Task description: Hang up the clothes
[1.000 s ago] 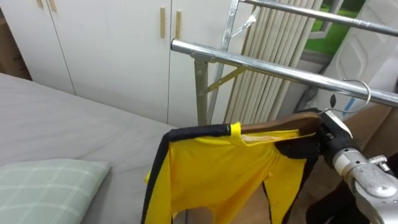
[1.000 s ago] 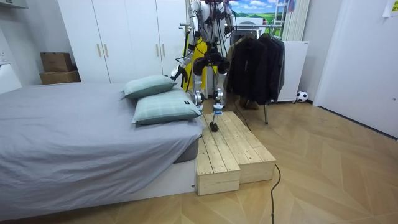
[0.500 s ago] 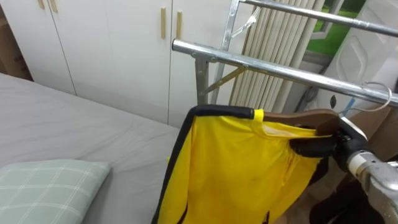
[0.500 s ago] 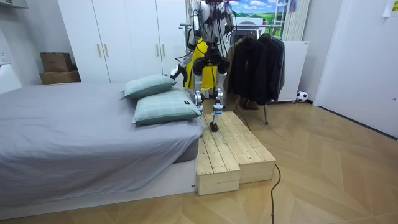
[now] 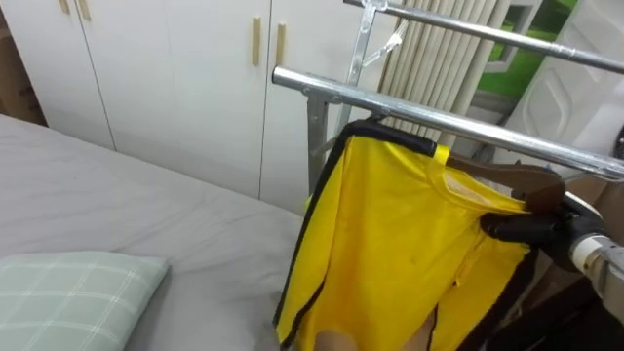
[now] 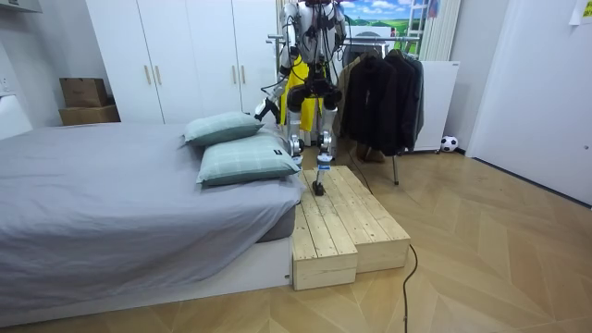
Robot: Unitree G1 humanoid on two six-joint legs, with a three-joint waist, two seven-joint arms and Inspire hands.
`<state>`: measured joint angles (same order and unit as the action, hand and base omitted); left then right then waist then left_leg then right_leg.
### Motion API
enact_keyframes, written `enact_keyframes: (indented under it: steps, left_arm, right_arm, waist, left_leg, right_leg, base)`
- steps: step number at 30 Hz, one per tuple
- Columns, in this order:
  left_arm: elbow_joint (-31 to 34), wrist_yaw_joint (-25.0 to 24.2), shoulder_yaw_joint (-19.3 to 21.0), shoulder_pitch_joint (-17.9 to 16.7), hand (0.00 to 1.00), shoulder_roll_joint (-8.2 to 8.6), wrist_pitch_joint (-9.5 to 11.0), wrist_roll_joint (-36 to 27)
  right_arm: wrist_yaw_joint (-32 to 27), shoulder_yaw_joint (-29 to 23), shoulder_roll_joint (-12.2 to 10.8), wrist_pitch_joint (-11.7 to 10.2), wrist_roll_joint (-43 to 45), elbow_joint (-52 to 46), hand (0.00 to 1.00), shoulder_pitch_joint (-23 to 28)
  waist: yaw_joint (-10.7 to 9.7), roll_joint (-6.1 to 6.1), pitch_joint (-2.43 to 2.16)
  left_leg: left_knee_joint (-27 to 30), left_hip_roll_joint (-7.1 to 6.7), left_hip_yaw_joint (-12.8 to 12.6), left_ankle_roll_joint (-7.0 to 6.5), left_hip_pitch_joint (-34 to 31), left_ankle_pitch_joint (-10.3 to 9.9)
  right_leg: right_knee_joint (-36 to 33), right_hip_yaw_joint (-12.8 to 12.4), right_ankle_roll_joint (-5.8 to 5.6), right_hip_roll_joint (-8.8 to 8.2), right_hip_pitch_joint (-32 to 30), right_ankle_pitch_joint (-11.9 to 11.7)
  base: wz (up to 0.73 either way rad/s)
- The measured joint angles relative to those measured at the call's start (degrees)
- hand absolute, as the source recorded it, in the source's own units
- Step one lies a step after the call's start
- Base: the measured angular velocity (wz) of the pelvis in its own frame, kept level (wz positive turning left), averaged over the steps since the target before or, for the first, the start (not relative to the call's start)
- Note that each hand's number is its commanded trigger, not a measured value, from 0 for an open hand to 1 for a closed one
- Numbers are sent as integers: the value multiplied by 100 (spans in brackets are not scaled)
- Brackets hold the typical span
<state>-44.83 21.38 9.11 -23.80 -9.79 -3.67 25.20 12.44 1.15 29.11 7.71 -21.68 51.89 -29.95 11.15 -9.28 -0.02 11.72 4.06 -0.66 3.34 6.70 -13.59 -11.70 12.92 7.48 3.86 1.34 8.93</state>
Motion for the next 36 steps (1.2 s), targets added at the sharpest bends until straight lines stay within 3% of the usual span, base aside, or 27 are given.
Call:
enact_keyframes:
  steps: [10,18,21,26,32,36]
  left_arm:
    - [-2,-109,28,23,0,-33,9,162]
    - [-2,-242,32,31,0,-63,-7,164]
    - [-1,-241,40,26,0,-71,-10,185]
    - [-2,-235,49,109,0,-107,-108,185]
    - [-10,-315,-11,138,0,-225,-103,133]
    - [-75,-348,-17,196,0,-227,-98,133]
  right_arm:
    - [278,232,327,0,-49,1377,100,-613]
    - [275,231,389,110,-47,1500,100,-713]
    - [278,233,410,122,118,1507,100,-719]
    - [292,275,461,222,580,1674,100,-725]
    - [326,673,497,230,1123,1694,100,-724]
    - [323,693,497,228,1651,1706,100,-724]
  waist:
    - [18,-75,37]
    - [-10,-126,61]
    - [-16,-167,70]
    - [10,-256,43]
    - [21,-270,46]
    - [18,-228,75]
  left_leg:
    - [-7,-8,-1,0,7,14]
    - [-13,-5,-3,4,6,28]
    - [-15,-6,-1,4,-14,28]
    - [-13,-6,4,4,-10,28]
    - [-5,-7,-2,4,-9,27]
    - [-2,-4,3,4,-1,27]
  right_leg:
    - [-12,7,-1,-13,-6,1]
    - [-15,20,1,-12,5,3]
    - [-4,18,-1,-12,-15,10]
    - [-6,17,3,-11,-8,14]
    - [-5,3,3,-10,-10,14]
    - [0,17,4,-10,-11,13]
  base:
    - [0]
    - [0]
    - [0]
    - [0]
    - [0]
    - [0]
